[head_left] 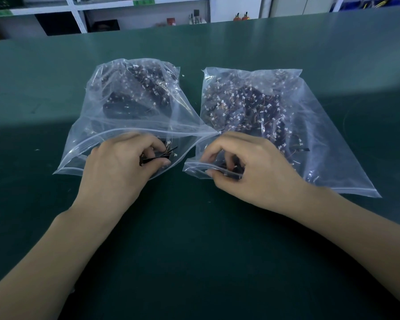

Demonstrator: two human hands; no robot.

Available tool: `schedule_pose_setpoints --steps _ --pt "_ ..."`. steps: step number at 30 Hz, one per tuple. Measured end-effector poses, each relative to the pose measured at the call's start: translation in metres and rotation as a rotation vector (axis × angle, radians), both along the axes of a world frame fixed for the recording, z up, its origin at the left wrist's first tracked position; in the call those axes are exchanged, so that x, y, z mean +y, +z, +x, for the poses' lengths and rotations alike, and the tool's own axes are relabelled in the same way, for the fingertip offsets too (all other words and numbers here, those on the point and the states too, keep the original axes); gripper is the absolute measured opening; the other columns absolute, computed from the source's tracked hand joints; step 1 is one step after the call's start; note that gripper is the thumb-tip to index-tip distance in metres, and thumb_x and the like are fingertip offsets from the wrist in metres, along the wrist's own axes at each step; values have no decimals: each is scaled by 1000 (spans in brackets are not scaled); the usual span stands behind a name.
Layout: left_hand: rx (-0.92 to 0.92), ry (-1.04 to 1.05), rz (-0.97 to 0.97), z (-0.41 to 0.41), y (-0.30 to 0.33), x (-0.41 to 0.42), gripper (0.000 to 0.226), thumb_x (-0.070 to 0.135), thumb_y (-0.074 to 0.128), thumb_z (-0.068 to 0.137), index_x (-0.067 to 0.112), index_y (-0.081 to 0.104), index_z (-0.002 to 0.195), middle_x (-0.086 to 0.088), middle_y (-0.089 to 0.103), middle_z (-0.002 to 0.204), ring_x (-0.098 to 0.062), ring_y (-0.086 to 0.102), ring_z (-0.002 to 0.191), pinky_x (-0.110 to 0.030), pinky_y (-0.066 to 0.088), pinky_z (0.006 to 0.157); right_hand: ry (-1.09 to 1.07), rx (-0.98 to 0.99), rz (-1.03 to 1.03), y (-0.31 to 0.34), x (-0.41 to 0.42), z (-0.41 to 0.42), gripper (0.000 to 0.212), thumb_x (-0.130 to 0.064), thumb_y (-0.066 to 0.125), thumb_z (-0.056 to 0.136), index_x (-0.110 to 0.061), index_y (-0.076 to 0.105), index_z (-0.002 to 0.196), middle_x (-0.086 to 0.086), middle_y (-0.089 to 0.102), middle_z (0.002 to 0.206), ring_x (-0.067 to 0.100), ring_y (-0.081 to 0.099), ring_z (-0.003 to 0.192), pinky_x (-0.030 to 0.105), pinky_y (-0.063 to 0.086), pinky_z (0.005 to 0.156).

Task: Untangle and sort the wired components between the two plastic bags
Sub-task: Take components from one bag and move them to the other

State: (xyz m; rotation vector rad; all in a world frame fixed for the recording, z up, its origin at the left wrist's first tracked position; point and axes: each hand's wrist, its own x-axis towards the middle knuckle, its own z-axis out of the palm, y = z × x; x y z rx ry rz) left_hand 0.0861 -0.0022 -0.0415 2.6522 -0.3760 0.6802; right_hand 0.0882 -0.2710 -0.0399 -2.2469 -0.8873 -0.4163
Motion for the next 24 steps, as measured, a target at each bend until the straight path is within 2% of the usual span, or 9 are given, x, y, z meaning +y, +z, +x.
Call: schedule_pose_setpoints --steps 5,6,8,10,12,16,19,21,24 --pt "-70 -82 -86 0 3 -3 11 33 86 85 26 80 91 18 64 83 6 59 76 -10 45 70 20 15 -1 0 0 -1 24 -35 84 87 -30 71 106 -25 60 95 14 58 70 31 52 64" --pt "-92 -98 -88 0 3 -4 10 33 85 87 25 81 92 17 66 85 4 60 77 -11 47 71 22 16 3 -1 0 -1 24 -38 84 88 -30 71 106 -24 61 95 14 58 70 31 52 64" --pt "-125 -107 -82 -3 4 -6 10 35 82 91 25 80 93 16 67 90 -2 60 77 -24 55 70 18 12 12 -1 1 -1 24 -40 83 88 -30 71 107 -24 61 95 14 58 69 31 52 63" --pt "-152 -98 -68 -4 4 -7 12 40 78 95 28 77 93 17 65 94 -3 58 76 -36 55 65 8 11 24 -2 0 -1 23 -39 82 90 -29 71 108 -23 61 95 15 59 68 31 53 62" --pt "-180 -98 -57 -5 5 -9 14 42 75 98 28 74 94 17 63 98 -2 55 76 -39 54 60 -6 25 37 -4 0 0 23 -37 80 92 -28 70 111 -21 64 98 15 60 67 32 53 61" --pt "-221 -126 -65 -8 6 -13 15 43 71 102 29 69 97 16 62 106 -4 52 74 -37 51 56 -29 53 68 -7 -1 2 21 -38 74 97 -28 69 115 -16 69 102 15 63 70 32 54 62" --pt "-244 -164 -94 -9 7 -17 14 40 70 102 27 70 98 15 63 113 2 56 78 -38 52 57 -38 61 87 -7 -1 3 23 -40 71 98 -28 69 117 -15 69 103 16 63 71 32 54 64" --pt "-268 -195 -141 -11 6 -20 14 36 71 104 23 72 98 13 64 110 -4 62 81 -38 53 60 -31 59 90 -7 -2 3 24 -40 72 99 -27 69 119 -14 69 103 17 63 71 31 54 64" --pt "-279 -265 -228 -17 7 -28 15 31 72 103 17 74 99 13 69 97 -4 67 84 -22 52 71 7 35 109 -6 -1 1 30 -44 74 98 -26 70 121 -15 68 103 16 64 72 22 49 64"
